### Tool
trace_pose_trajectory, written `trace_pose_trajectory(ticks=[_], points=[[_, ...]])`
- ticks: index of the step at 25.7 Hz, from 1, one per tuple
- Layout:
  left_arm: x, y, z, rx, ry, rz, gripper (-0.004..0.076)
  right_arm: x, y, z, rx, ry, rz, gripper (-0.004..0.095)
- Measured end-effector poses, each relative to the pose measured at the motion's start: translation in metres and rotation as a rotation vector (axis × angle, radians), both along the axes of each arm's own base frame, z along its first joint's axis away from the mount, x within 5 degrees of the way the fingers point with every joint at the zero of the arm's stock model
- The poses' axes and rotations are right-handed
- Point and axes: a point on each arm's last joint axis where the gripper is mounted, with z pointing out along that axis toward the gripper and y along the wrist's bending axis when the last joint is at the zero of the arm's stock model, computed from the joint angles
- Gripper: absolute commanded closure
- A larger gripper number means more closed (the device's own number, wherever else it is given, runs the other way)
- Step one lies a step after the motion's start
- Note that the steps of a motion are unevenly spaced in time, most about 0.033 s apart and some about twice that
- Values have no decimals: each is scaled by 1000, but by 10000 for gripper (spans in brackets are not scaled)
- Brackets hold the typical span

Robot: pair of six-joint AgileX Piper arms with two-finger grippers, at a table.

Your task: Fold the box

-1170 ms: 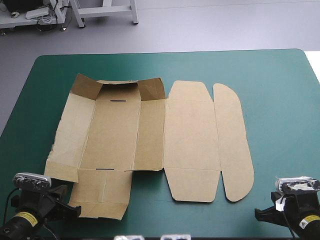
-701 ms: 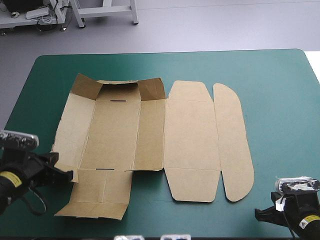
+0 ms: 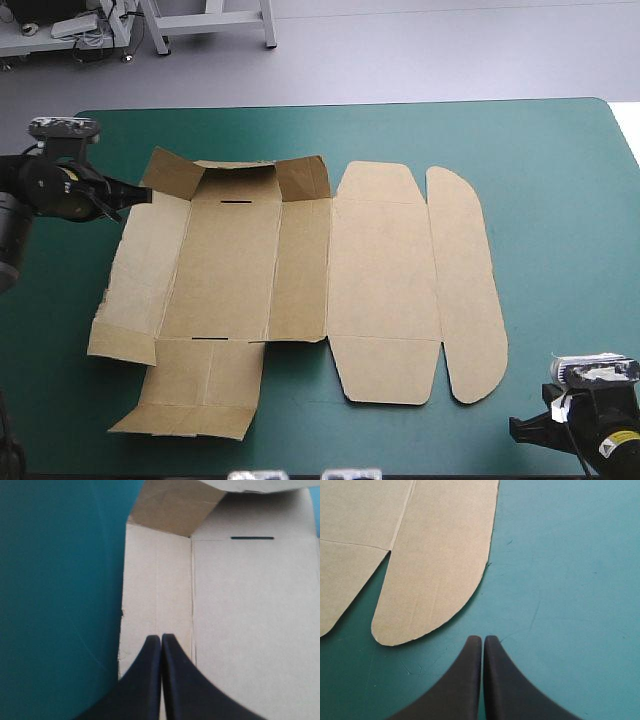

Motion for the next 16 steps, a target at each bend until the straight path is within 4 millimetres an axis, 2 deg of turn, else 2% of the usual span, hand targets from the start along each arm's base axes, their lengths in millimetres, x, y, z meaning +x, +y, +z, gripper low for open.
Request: trace_pose_trajectory(ticks=[3, 6, 11, 15, 16], points=[[21, 56, -24, -184, 53, 142, 732, 0, 0, 0, 0, 0, 0, 908], [26, 88, -42, -279, 104, 184, 732, 0, 0, 0, 0, 0, 0, 908], [24, 125, -71, -360, 217, 186, 732, 0, 0, 0, 0, 0, 0, 908], [24, 139, -84, -343, 253, 139, 730, 0, 0, 0, 0, 1, 0, 908], [24, 140, -84, -340, 253, 133, 704, 0, 0, 0, 0, 1, 0, 908]])
